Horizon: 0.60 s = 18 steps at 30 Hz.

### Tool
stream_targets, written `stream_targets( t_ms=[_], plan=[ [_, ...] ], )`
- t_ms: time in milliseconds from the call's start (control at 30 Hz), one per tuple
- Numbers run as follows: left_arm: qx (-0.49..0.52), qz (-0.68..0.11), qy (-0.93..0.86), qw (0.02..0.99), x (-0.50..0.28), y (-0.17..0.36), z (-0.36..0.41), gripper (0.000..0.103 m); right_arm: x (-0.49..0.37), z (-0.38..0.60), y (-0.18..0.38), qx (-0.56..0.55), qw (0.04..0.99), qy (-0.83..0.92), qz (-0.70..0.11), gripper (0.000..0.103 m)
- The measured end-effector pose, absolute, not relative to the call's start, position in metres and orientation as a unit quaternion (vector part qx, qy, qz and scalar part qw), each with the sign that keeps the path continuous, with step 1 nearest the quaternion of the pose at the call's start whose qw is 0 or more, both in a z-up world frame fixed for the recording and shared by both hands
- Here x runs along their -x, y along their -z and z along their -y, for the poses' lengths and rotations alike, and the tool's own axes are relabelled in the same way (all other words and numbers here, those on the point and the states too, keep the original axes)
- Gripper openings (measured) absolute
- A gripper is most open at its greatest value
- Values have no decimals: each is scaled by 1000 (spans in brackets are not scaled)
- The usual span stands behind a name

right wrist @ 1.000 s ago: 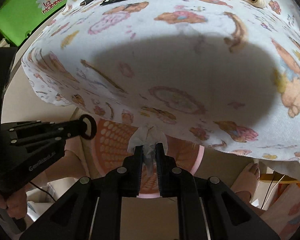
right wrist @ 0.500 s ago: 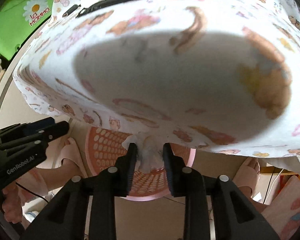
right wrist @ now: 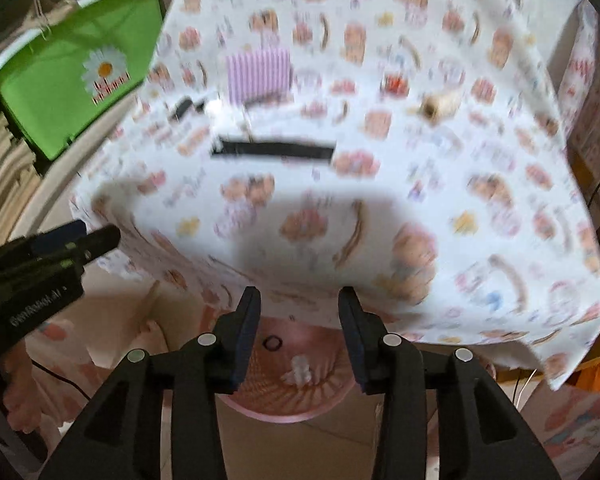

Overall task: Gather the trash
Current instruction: 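Open both tools to drop the tissue and scissors into the basket, then raise both tools back over the table toward the pink-checked box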

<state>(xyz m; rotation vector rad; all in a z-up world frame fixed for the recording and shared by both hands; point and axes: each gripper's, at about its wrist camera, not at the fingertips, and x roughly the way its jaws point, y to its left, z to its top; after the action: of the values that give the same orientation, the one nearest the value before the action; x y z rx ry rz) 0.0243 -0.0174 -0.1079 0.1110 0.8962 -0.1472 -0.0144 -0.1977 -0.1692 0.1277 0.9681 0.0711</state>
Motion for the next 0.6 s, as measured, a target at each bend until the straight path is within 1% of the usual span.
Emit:
stream_targets(
  t_ms=[67, 167, 267, 333, 400, 433, 533, 567, 600],
  plan=[
    [-47, -420, 77, 903, -21, 98, 16, 49, 18, 198, 154, -62, 890, -38, -451, 44],
    [-33, -392, 84, 915, -18, 74, 18, 49, 26, 203, 128, -65, 904, -48, -419, 52],
    [-28, -367, 81, 926, -13, 51, 16, 55, 32, 206, 107, -60, 916, -47, -393, 54],
    [-25, -359, 86, 929, -16, 33, 16, 57, 33, 208, 94, -46, 924, -44, -377, 57],
    [-28, -350, 86, 933, -20, 14, 16, 62, 32, 212, 79, -37, 931, -42, -361, 62],
    [-31, -343, 84, 935, -22, 4, 17, 62, 30, 214, 72, -35, 933, -42, -355, 64],
    [-42, -312, 80, 946, -26, -25, 20, 62, 22, 226, 44, -34, 942, -42, -330, 74],
    [-45, -302, 78, 949, -27, -32, 21, 65, 20, 230, 35, -32, 947, -41, -317, 79],
    [-49, -291, 77, 952, -29, -39, 23, 68, 16, 233, 26, -24, 952, -35, -304, 82]
  ],
)
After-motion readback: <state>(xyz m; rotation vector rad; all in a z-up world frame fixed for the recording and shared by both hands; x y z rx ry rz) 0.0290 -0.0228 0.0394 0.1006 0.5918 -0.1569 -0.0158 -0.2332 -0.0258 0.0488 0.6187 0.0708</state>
